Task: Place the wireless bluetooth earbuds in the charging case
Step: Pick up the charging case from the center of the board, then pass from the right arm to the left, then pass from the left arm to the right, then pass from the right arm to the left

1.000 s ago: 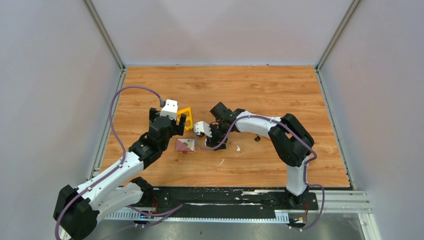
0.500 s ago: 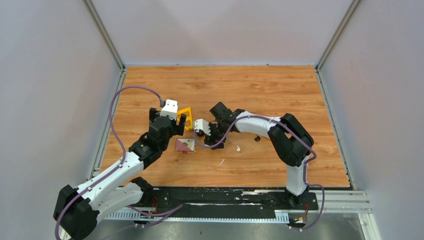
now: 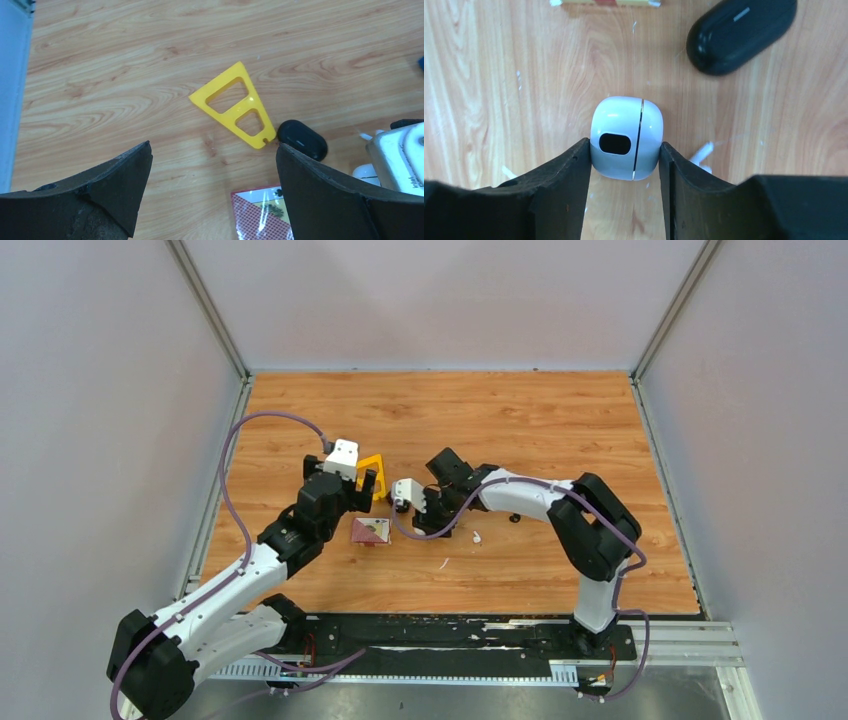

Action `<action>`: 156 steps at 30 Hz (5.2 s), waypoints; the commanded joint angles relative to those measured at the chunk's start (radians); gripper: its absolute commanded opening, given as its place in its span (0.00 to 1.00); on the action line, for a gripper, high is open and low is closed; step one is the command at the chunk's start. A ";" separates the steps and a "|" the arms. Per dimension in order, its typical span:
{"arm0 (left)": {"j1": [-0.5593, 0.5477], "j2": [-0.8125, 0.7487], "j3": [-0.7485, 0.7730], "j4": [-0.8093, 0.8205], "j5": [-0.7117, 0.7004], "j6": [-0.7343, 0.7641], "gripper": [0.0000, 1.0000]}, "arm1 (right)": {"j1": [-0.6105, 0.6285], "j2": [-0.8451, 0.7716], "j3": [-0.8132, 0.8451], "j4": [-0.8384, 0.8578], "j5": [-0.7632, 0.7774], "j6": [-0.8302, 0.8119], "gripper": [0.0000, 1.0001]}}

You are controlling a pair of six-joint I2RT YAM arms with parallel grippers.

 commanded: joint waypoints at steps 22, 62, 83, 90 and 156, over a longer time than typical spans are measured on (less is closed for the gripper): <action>0.024 0.202 -0.020 0.496 0.977 -0.555 0.92 | 0.000 -0.487 -0.019 -0.161 0.153 0.012 0.31; 0.082 0.537 -0.009 0.984 1.286 -1.056 0.50 | 0.002 -0.482 0.050 -0.189 0.084 0.044 0.32; 0.081 0.504 -0.009 0.896 1.309 -0.983 0.30 | 0.002 -0.488 0.029 -0.213 0.030 0.016 0.38; 0.081 0.521 -0.073 1.093 1.337 -0.905 0.18 | -0.054 -0.468 0.082 -0.323 -0.217 0.068 0.68; -0.100 0.181 -0.141 0.686 1.158 -0.139 0.54 | -0.037 -0.307 0.353 -0.761 -0.218 -0.103 0.12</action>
